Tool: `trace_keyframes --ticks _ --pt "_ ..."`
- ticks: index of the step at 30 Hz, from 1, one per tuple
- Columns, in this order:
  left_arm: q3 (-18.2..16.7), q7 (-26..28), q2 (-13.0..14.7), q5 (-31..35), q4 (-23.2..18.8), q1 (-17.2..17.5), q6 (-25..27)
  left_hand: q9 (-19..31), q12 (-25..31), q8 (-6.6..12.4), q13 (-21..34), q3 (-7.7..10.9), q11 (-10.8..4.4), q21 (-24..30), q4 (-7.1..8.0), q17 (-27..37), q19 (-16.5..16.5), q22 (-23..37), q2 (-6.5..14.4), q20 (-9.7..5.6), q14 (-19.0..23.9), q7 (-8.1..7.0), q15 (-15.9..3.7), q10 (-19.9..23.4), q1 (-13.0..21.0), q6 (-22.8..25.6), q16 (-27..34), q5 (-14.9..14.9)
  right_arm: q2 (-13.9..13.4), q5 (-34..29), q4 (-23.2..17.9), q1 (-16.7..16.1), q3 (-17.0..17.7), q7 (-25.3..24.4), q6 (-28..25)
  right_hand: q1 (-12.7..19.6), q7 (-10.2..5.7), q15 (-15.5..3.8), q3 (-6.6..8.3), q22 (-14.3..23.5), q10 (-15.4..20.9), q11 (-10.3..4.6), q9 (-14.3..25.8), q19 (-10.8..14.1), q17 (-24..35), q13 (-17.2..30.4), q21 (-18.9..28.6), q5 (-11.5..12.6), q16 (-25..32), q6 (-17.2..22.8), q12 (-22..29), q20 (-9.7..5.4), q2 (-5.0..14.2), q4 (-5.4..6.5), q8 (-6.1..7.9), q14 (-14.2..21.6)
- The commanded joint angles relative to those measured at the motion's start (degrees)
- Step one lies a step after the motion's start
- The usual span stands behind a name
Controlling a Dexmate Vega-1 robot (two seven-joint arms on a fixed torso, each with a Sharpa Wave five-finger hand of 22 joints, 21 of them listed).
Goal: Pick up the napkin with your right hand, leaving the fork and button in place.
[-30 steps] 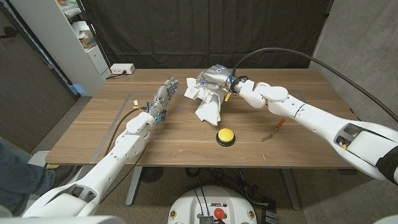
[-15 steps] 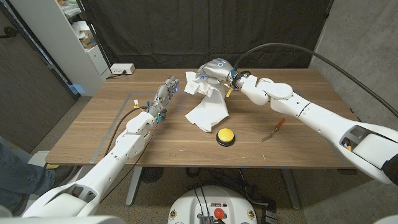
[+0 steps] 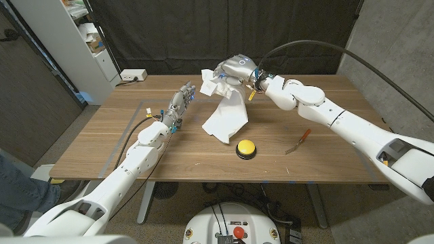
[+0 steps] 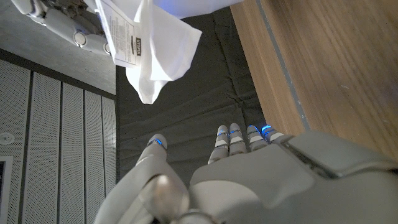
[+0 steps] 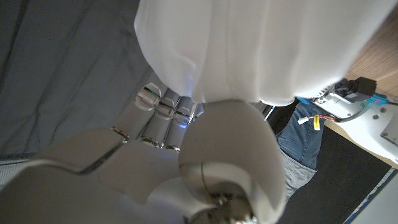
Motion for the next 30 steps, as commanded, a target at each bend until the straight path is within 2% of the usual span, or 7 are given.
trace_keyframes --ticks 1,19,30 --pt "0.19 -0.92 -0.05 -0.15 0.86 -0.7 -0.22 0.1 0.03 0.06 0.13 0.06 -0.05 0.19 -0.26 0.25 -0.06 0.12 0.44 0.1 -0.58 -0.18 -0.13 -0.09 0.22 -0.07 -0.04 -0.1 0.48 0.32 -3.31 -0.19 2.37 1.96 -1.21 0.88 0.09 -7.1 -0.29 0.12 0.4 -0.13 0.23 -0.41 0.41 0.22 0.51 -0.09 -0.21 0.65 0.2 -2.39 0.14 0.03 -0.08 0.42" --pt "0.33 -2.47 -0.14 -0.17 2.02 -1.61 -0.87 0.09 0.02 0.06 0.13 -0.01 -0.06 0.19 -0.36 0.25 -0.1 0.12 0.51 0.09 -0.59 -0.15 -0.14 -0.13 0.22 -0.07 -0.04 -0.1 0.7 2.54 -7.59 -0.4 5.5 3.67 -2.5 1.14 0.14 -7.21 -0.51 0.14 0.5 -0.2 0.28 -0.82 1.23 0.1 1.68 -0.06 -0.87 0.65 -0.01 -2.48 0.15 0.01 -0.34 0.98" --pt "0.0 -3.56 0.04 -0.64 2.83 -1.89 -1.0 0.09 0.01 0.07 0.13 -0.06 -0.02 0.19 -0.42 0.25 -0.12 0.12 0.55 0.03 -0.59 -0.13 -0.1 -0.16 0.22 -0.04 -0.04 -0.1 1.19 2.59 -8.88 -0.63 5.91 4.75 -3.3 1.08 0.09 -7.24 -0.69 0.18 0.43 -0.13 0.33 -1.17 1.88 0.21 2.43 -0.04 -1.23 0.6 -0.12 -2.57 0.38 0.24 -0.54 1.18"
